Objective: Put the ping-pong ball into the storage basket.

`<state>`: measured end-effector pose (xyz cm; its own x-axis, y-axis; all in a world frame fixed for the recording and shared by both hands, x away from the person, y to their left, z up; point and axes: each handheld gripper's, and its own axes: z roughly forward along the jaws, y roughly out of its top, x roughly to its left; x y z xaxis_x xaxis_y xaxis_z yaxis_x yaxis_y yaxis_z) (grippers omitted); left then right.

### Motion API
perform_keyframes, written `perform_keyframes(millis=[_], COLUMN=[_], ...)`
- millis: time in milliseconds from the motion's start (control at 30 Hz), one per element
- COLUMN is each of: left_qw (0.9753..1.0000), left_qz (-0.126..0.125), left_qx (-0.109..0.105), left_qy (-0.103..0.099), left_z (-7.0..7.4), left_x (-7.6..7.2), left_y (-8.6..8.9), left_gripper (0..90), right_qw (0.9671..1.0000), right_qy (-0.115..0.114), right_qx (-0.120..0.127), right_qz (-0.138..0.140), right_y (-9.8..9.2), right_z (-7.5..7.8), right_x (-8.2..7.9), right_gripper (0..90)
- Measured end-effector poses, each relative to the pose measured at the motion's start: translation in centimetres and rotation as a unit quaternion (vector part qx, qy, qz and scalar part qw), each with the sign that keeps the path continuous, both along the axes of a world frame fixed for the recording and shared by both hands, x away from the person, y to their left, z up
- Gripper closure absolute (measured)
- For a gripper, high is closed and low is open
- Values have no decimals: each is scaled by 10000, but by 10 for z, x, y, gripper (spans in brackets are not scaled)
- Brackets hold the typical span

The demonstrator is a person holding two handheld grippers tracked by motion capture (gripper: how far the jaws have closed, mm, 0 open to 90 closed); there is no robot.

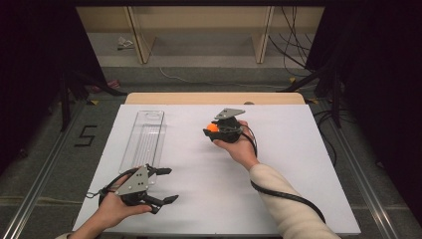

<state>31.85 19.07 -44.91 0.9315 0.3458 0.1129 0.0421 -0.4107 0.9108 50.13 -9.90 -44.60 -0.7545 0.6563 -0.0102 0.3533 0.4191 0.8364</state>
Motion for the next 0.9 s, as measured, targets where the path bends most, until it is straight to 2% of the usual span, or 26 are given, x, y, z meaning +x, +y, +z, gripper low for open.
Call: perform_keyframes(millis=[900], left_qw=[10000], left_qz=[-36], left_qx=[19], left_qy=[24], left_z=[0], left_x=[0], left_y=[-1], left_gripper=[193], right_qw=[9996], right_qy=[-60], right_qx=[83], right_qz=[275], right_y=[18], right_z=[9], right_x=[-12], right_gripper=[514])
